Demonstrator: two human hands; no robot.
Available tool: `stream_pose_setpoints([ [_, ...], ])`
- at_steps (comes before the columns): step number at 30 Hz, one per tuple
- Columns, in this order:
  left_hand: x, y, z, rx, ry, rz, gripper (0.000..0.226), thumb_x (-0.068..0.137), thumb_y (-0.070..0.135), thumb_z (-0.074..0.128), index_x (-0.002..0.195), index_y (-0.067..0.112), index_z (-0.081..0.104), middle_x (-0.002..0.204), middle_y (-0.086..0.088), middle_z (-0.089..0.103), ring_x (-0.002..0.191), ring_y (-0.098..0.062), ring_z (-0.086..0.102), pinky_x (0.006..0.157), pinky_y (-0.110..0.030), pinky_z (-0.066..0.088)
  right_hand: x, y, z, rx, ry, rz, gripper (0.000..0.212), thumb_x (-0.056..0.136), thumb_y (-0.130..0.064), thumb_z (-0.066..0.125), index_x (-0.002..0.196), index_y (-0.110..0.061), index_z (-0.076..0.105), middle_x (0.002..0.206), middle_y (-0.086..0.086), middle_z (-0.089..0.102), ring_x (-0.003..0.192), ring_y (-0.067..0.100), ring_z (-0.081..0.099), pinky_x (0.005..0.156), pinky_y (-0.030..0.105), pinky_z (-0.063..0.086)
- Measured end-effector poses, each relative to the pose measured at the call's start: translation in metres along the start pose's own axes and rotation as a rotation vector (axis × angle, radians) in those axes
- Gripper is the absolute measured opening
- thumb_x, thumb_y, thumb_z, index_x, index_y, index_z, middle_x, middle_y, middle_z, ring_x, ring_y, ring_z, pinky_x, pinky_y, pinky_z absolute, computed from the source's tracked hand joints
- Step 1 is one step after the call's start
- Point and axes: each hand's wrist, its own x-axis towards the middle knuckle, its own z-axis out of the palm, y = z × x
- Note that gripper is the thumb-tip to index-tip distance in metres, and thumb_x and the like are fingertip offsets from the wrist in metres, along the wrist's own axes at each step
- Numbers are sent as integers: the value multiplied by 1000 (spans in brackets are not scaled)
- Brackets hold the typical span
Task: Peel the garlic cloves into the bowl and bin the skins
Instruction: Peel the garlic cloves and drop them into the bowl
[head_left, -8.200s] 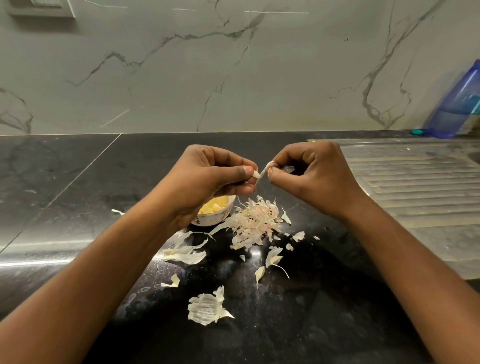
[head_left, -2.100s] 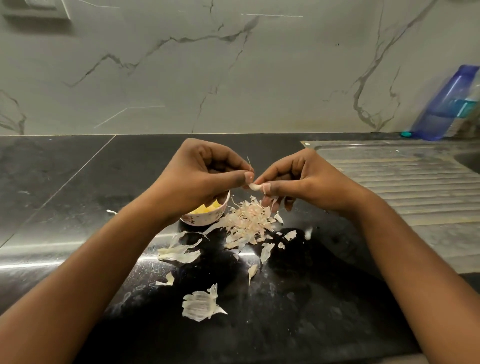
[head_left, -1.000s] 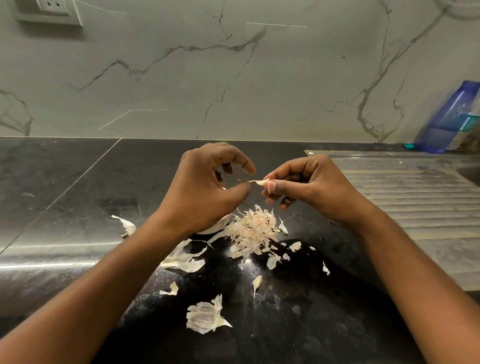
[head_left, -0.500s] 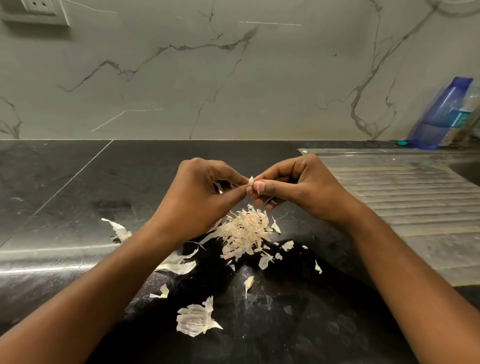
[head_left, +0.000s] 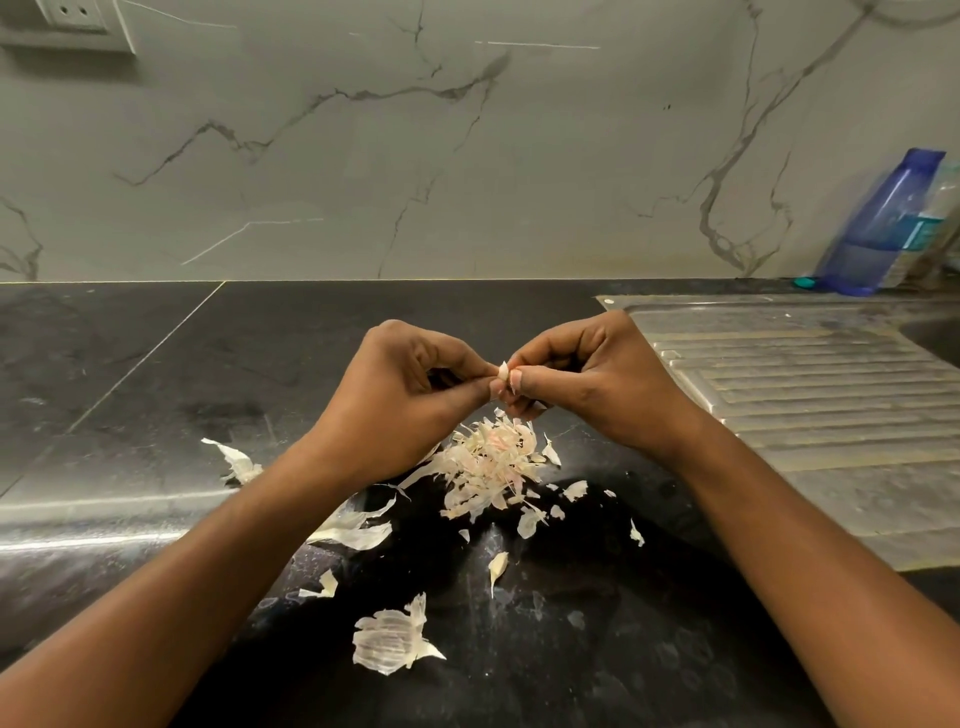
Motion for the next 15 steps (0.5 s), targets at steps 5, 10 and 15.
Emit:
stream_pose_setpoints([
  [5,1,-3,-3,-34,-21,-34,10,91,15,80,100,12,83,84,10,80,77,-10,77,72,-26,63,0,1,-1,3,-8,12,10,95,-3,75,102,2,80,87,14,80,77,31,79,73,39,67],
  [10,2,-3,-6,-42,-42,-34,12,92,17,80,102,12,83,86,6,80,79,-16,78,73,-41,66,0,0,-5,21,-45,21,14,95,-6,75,106,2,79,91,14,81,82,33,80,78,44,68],
  [15,1,-4,-6,-48,-64,-32,11,92,16,80,102,12,83,86,4,80,80,-20,78,73,-46,65,0,0,-4,3,-40,4,12,95,-3,75,104,3,80,88,14,81,79,34,79,75,40,67],
])
